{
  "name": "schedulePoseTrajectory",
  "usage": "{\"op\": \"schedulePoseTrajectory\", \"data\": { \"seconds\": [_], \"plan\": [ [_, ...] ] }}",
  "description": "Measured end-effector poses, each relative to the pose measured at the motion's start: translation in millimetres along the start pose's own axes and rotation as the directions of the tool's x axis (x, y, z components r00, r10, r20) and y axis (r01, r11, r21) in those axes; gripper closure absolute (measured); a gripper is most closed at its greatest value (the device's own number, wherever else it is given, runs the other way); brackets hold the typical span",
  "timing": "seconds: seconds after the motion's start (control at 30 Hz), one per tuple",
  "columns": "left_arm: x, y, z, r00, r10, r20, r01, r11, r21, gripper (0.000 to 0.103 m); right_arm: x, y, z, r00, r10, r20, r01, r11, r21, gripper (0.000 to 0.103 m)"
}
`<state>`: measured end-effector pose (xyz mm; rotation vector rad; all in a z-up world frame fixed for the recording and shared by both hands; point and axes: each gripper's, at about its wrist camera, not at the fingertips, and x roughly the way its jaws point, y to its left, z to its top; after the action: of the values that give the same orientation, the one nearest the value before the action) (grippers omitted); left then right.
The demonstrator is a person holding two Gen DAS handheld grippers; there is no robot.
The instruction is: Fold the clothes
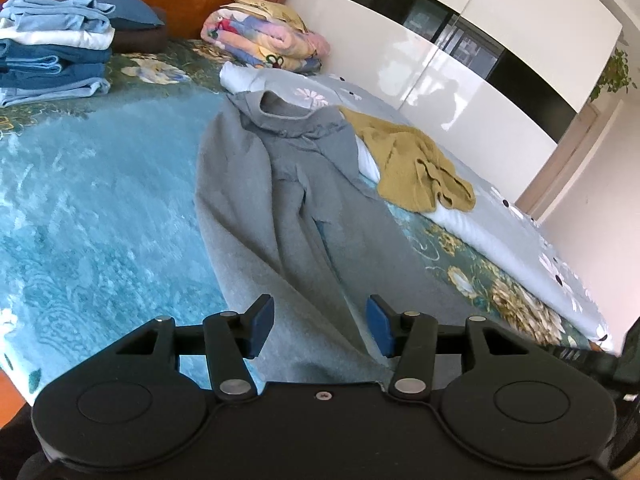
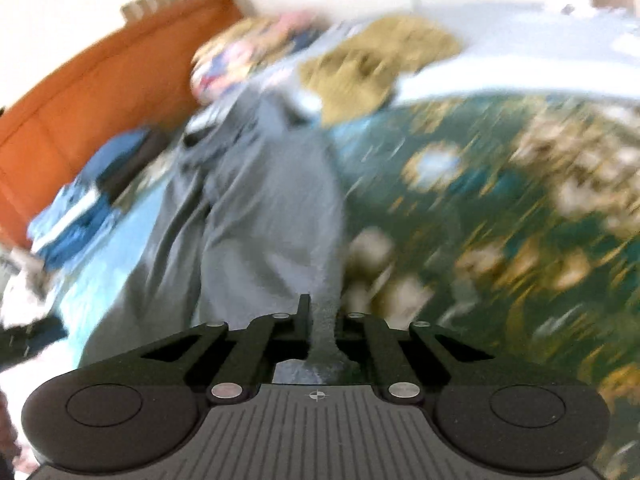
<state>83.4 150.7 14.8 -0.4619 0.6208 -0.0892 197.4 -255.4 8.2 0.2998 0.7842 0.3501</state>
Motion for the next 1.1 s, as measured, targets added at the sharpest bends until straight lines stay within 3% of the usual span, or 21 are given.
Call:
{"op": "schedulePoseTrajectory", "data": {
  "seconds": [0.17, 0.4, 0.43, 0.5, 0.63, 0.7, 0.77, 0.83, 0.87, 0.9, 0.97, 1.1],
  "plan": [
    [2.1, 4.7, -0.9, 1.0, 0.006, -0.008, -0.007, 1.0, -0.01, 0.053, -7.6, -31.0, 30.7, 0.988, -0.137, 0.077, 0.136, 0.991, 0.012, 0.099],
    [8.6, 14.2, -3.4, 0.999, 0.017, -0.034, -0.018, 0.999, -0.027, 0.051, 17.2, -53.9, 30.2, 0.973, -0.232, 0.002, 0.232, 0.973, 0.002, 0.093],
    [9.1, 16.2, -3.8, 0.999, 0.019, -0.037, -0.02, 0.999, -0.029, 0.05, 11.5, -52.4, 29.6, 0.973, -0.23, 0.018, 0.231, 0.973, -0.002, 0.086],
    [10.7, 21.6, -4.2, 0.999, 0.024, -0.043, -0.025, 0.999, -0.041, 0.049, -5.9, -44.5, 29.0, 0.971, -0.23, 0.067, 0.232, 0.972, -0.021, 0.083],
    [18.3, 29.9, -6.6, 0.998, 0.017, -0.068, -0.021, 0.997, -0.072, 0.049, -36.5, -10.7, 28.1, 0.952, -0.255, 0.168, 0.282, 0.945, -0.164, 0.067],
    [23.2, 31.4, -9.4, 0.996, 0.012, -0.084, -0.018, 0.996, -0.083, 0.049, -47.0, 6.5, 27.3, 0.947, -0.248, 0.204, 0.292, 0.931, -0.221, 0.066],
    [28.0, 32.6, -12.6, 0.995, 0.01, -0.099, -0.019, 0.996, -0.089, 0.048, -48.7, 20.1, 23.3, 0.969, -0.172, 0.177, 0.21, 0.952, -0.223, 0.065],
    [31.9, 35.7, -15.9, 0.993, 0.003, -0.114, -0.015, 0.994, -0.106, 0.048, -38.4, 31.7, 16.2, 0.996, -0.028, 0.082, 0.044, 0.98, -0.195, 0.066],
    [33.5, 37.4, -17.7, 0.993, -0.005, -0.121, -0.009, 0.993, -0.118, 0.048, -25.9, 38.1, 8.9, 0.998, 0.07, 0.009, -0.067, 0.984, -0.163, 0.066],
    [34.3, 38.8, -19.4, 0.992, -0.012, -0.126, -0.004, 0.992, -0.127, 0.048, -10.8, 44.5, 0.0, 0.986, 0.158, -0.059, -0.164, 0.979, -0.125, 0.066],
    [33.8, 41.6, -21.1, 0.991, -0.019, -0.13, 0.001, 0.991, -0.137, 0.048, 23.7, 59.1, -19.3, 0.949, 0.271, -0.164, -0.281, 0.959, -0.042, 0.066],
    [29.3, 51.2, -16.4, 0.994, -0.019, -0.107, 0.003, 0.989, -0.148, 0.047, 80.2, 79.6, -38.1, 0.901, 0.334, -0.276, -0.329, 0.942, 0.067, 0.067]
  ]
}}
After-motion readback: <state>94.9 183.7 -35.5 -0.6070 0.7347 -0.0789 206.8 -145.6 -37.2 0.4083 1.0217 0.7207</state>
